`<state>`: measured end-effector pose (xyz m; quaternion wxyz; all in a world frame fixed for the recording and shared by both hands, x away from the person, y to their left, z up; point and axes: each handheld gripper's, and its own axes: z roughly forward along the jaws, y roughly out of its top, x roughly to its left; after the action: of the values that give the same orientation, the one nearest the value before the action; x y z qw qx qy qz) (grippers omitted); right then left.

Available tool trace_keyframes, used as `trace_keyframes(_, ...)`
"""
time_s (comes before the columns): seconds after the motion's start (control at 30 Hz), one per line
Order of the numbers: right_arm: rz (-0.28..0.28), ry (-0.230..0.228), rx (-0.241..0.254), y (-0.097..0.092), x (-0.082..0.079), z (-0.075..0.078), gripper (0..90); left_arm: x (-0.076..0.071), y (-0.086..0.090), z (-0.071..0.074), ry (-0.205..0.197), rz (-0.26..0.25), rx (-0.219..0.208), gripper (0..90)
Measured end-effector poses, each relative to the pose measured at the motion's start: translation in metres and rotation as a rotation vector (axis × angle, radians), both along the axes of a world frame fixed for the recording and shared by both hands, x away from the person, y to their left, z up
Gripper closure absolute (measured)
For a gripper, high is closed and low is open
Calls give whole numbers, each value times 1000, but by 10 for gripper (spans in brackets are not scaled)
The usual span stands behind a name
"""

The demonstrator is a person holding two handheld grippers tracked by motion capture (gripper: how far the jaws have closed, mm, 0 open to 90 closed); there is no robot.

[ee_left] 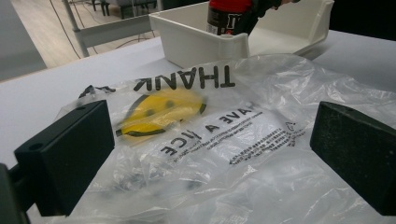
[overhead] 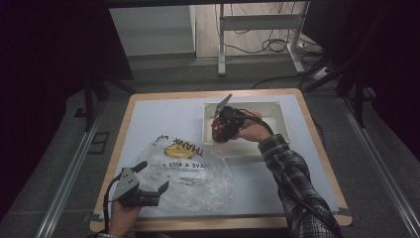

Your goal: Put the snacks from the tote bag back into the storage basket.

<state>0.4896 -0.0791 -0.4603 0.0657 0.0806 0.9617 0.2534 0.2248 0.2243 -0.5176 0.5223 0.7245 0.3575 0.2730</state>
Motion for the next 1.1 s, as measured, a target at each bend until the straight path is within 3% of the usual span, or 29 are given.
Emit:
trace_keyframes(0.4, 41, 14, -13, 12, 9, -7, 257, 0, 0, 0, 0, -1, -2, 0)
trace_keyframes(1.1, 65, 25, -42, 19, 19, -22, 257, 0, 0, 0, 0, -3, -1, 0)
